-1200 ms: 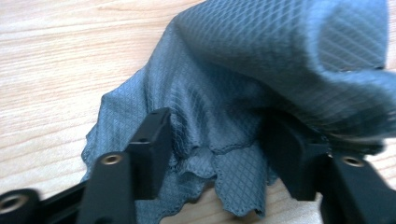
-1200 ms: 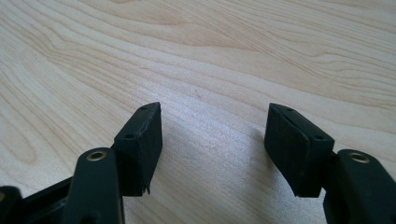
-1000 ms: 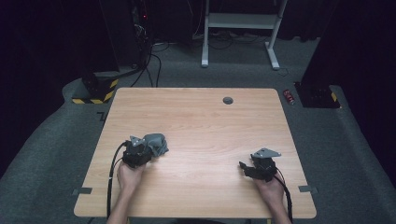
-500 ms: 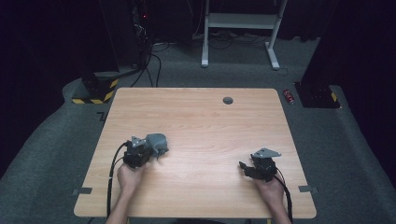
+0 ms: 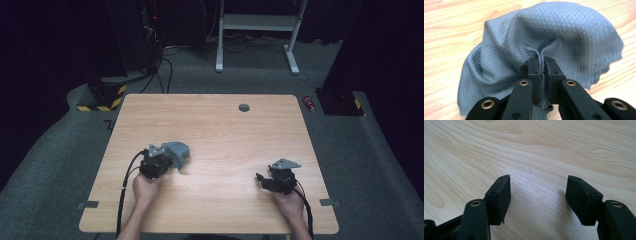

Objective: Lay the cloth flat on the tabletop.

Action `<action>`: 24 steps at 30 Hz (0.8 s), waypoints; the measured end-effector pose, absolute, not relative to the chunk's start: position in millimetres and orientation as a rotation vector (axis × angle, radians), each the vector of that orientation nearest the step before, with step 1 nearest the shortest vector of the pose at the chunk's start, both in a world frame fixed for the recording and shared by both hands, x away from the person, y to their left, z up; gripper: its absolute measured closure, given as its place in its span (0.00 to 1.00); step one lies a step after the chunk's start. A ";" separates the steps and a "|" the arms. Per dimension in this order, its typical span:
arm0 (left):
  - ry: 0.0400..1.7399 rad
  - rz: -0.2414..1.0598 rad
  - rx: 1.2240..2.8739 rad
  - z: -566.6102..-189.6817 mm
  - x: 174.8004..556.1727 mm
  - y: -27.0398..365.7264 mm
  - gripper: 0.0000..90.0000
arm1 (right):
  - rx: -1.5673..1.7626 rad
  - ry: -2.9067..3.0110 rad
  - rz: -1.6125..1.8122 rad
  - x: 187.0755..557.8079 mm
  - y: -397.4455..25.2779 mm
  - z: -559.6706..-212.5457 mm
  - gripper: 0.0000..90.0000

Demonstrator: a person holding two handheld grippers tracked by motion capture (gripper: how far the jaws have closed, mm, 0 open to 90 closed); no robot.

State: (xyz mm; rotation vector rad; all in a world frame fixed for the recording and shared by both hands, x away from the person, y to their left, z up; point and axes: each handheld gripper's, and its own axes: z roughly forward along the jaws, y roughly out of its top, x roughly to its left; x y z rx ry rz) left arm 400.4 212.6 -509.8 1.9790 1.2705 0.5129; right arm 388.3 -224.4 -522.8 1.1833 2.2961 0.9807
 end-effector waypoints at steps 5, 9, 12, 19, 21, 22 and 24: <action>1.252 0.473 1.973 -512.8 402.1 202.8 0.94 | 1.184 2.296 0.981 388.3 -224.3 -522.8 0.41; 1.235 0.461 1.977 -513.7 402.5 195.4 0.94 | 1.184 2.296 0.981 388.3 -224.3 -522.8 0.41; 1.226 0.449 1.977 -513.3 402.5 190.9 0.94 | 1.184 2.296 0.981 388.3 -224.3 -522.8 0.41; 1.199 0.415 1.971 -514.8 403.8 180.2 0.94 | 1.184 2.296 0.981 388.3 -224.3 -522.8 0.41; 1.189 0.414 1.976 -514.3 403.8 178.6 0.94 | 1.184 2.296 0.981 388.3 -224.3 -522.8 0.41; 1.181 0.405 1.971 -513.9 403.2 175.5 0.94 | 1.183 2.296 0.981 388.3 -224.3 -522.9 0.41; 1.174 0.390 1.956 -512.8 403.0 173.3 0.94 | 1.184 2.296 0.981 388.3 -224.3 -522.8 0.41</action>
